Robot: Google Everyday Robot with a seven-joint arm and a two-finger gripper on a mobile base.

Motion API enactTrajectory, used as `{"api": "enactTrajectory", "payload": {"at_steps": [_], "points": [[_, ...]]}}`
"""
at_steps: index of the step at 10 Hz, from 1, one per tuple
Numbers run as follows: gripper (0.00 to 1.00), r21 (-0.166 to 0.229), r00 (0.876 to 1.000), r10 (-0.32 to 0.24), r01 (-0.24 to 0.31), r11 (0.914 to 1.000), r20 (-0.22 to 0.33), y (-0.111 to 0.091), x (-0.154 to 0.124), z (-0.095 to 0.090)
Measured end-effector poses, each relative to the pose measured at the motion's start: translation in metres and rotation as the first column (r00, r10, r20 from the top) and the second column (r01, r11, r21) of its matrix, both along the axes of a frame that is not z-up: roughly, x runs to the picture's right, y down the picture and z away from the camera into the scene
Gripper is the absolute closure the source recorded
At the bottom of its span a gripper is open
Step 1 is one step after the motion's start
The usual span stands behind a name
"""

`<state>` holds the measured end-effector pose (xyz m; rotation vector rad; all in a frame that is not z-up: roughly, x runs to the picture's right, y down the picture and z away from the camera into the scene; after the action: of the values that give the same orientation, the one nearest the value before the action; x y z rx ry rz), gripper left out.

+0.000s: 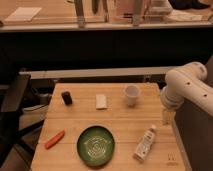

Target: Knock the eraser over

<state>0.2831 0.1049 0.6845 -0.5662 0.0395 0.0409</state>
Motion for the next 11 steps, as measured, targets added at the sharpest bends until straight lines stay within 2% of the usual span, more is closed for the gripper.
{"api": "enactTrajectory", "payload": {"at_steps": [4, 6, 9, 11], "points": [[0.2, 0.029, 0.994, -0.09, 0.089, 0.9956, 0.06, -0.014, -0.053, 0.009], [0.2, 0.041, 0.99, -0.117, 0.114, 0.9926, 0.075, -0.017, -0.062, 0.012], [0.2, 0.062, 0.978, -0.177, 0.171, 0.9834, 0.112, -0.026, -0.089, 0.019], [0.2, 0.076, 0.964, -0.226, 0.217, 0.9733, 0.143, -0.032, -0.116, 0.024]]}}
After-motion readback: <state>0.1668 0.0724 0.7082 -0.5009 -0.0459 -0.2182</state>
